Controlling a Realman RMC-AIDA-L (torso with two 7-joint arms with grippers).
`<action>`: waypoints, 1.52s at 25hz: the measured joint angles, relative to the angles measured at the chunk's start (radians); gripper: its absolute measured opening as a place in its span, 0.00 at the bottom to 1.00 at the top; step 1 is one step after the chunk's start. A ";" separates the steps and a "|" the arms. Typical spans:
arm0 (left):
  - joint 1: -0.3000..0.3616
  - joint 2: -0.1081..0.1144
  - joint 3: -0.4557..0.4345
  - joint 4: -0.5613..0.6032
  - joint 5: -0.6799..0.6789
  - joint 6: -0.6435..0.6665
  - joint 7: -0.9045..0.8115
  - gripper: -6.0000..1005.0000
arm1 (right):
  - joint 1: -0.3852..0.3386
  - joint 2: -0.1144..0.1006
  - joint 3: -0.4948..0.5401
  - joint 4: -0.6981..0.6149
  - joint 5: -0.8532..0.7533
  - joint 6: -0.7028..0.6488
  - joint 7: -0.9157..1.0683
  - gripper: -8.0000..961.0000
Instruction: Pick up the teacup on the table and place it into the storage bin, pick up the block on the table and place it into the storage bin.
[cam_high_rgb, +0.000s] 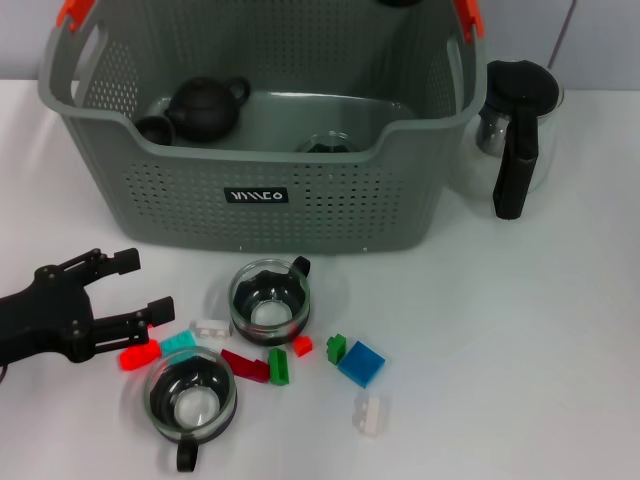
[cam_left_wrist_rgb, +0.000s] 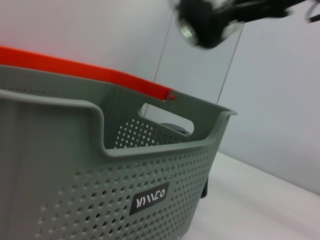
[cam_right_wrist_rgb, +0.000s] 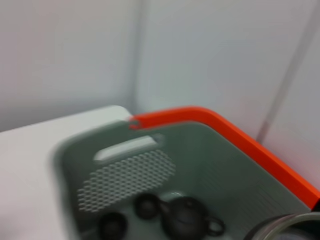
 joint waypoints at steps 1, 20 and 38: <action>-0.003 0.000 0.000 0.000 0.000 0.000 -0.002 0.92 | 0.030 -0.004 0.007 0.074 -0.018 0.034 0.005 0.07; -0.012 -0.014 0.000 0.000 0.000 -0.002 0.001 0.92 | 0.318 0.013 -0.086 0.883 -0.194 0.517 -0.042 0.07; -0.018 -0.017 0.003 0.000 0.003 -0.012 0.001 0.92 | 0.307 0.005 -0.073 0.823 -0.194 0.436 -0.003 0.26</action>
